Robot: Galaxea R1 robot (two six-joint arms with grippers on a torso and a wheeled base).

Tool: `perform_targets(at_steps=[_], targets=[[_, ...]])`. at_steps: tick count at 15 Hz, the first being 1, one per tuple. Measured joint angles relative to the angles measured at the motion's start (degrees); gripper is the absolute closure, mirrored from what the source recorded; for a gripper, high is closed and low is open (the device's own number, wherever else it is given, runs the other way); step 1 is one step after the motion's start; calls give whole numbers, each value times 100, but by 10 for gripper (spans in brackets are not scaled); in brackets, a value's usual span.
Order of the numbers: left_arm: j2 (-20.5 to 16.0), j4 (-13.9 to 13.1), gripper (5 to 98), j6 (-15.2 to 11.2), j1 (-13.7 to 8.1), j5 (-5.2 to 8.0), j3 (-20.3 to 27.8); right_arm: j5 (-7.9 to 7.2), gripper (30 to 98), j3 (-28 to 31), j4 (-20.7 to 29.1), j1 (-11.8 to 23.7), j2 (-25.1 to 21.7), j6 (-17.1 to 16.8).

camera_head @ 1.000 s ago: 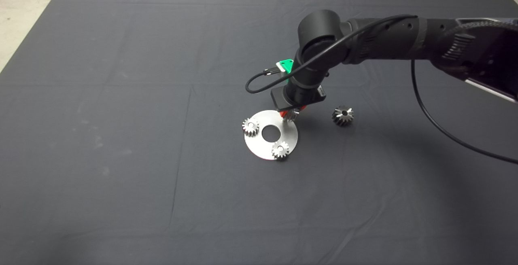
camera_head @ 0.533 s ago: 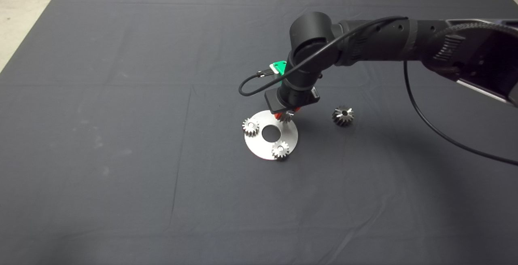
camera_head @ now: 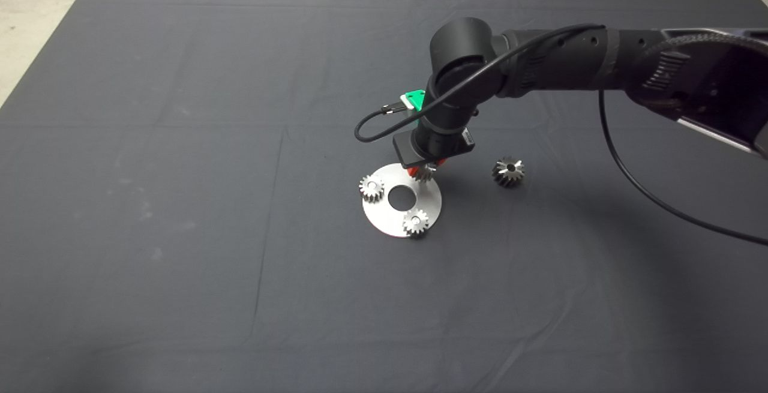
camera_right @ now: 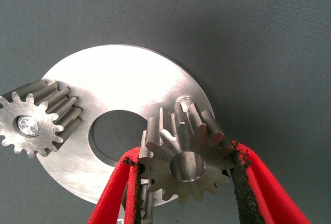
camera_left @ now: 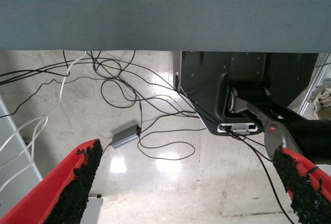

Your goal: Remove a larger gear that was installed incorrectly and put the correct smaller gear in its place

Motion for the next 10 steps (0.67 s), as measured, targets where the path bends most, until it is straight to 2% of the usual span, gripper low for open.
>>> perform_targets(at_steps=[10], targets=[[0, 0, 194, -1, -1, 1, 0, -15, 932, -74, 11, 0, -179, 0]])
